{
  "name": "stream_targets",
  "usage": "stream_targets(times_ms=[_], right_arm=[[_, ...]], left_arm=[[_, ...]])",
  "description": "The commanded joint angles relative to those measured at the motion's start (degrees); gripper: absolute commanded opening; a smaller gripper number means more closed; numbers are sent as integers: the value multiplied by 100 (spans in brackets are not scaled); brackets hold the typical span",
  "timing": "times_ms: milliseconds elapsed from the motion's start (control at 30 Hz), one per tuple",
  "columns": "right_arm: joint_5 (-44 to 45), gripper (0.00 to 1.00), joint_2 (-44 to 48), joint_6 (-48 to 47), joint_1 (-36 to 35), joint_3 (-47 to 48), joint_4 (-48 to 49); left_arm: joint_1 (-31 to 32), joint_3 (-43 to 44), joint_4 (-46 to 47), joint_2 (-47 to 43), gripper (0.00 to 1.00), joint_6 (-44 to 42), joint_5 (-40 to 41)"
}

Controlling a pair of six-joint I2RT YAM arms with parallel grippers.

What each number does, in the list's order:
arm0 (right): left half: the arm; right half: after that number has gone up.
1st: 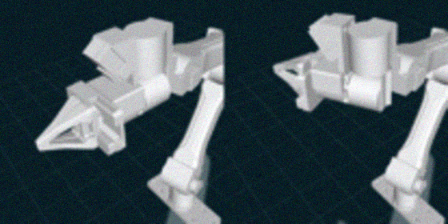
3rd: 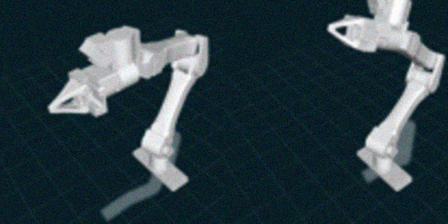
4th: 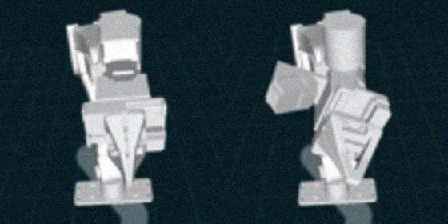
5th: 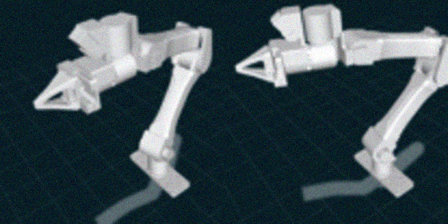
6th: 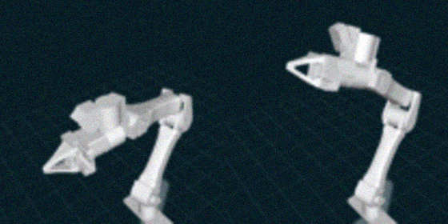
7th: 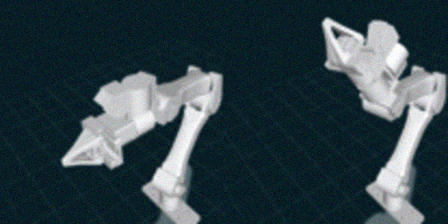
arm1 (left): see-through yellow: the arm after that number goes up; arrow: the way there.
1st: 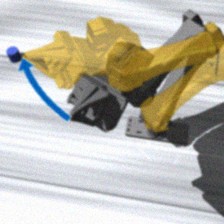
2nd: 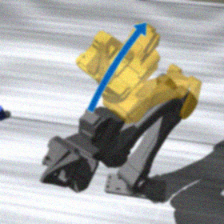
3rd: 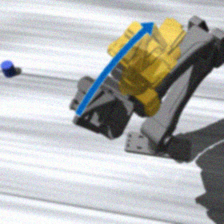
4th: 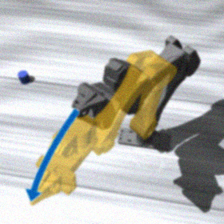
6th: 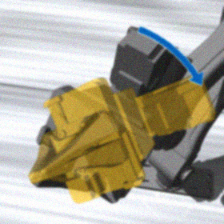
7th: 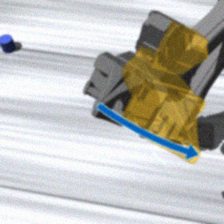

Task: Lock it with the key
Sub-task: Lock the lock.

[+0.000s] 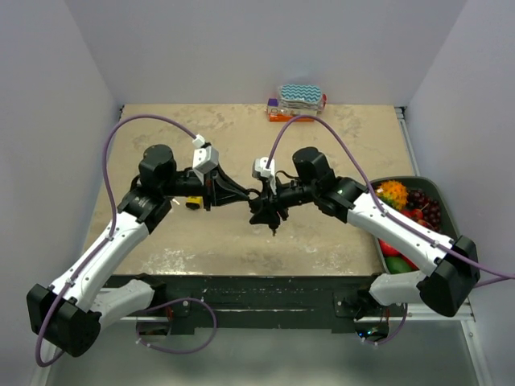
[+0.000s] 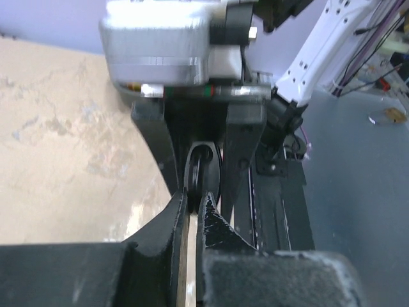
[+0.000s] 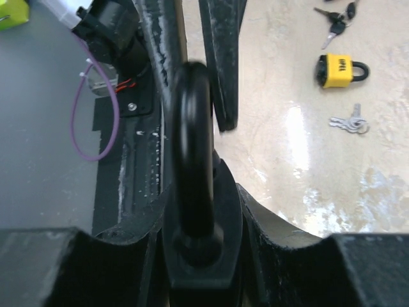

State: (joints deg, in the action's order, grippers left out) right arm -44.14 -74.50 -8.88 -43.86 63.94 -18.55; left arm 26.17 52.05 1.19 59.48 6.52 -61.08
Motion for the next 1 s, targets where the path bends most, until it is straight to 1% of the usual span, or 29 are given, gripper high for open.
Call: stream_targets(times_ms=[0, 33, 100, 300, 367, 433, 567, 600, 633, 667, 733, 867, 967], right_arm=[[-244, 0, 603, -148, 70, 452, 1372], [-235, 0, 612, -175, 79, 487, 1275], [-296, 0, 577, -175, 79, 566, 1187], [-393, 0, 358, -271, 79, 698, 1134], [-446, 0, 296, -359, 79, 751, 1029], [-490, 0, 226, -447, 88, 804, 941], [-604, 0, 138, -570, 88, 865, 747], [-596, 0, 137, -597, 79, 874, 686], [-604, 0, 129, -614, 88, 866, 660], [-596, 0, 129, -632, 79, 866, 624], [-587, 0, 155, -676, 79, 866, 537], [-534, 0, 208, -755, 88, 848, 387], [-490, 0, 243, -878, 79, 839, 238]], left_arm=[[-288, 111, -2411, 125, 0, -1661, -458], [-297, 121, -2587, 125, 0, -1759, -449], [-306, 95, -2615, 125, 0, -1830, -466], [-297, 147, -2247, 177, 0, -1725, -449], [-297, 191, -2194, 178, 5, -1646, -431], [-297, 261, -2202, 169, 8, -1646, -405], [-297, 340, -2185, 116, 18, -1637, -344], [-297, 384, -2176, 107, 22, -1628, -300], [-297, 419, -2176, 107, 31, -1593, -273], [-297, 446, -2193, 107, 34, -1602, -247], [-297, 543, -2228, 99, 38, -1610, -133], [-297, 823, -2483, 90, 40, -1874, -1], [-306, 1069, -2773, 63, 47, -2093, 70]])
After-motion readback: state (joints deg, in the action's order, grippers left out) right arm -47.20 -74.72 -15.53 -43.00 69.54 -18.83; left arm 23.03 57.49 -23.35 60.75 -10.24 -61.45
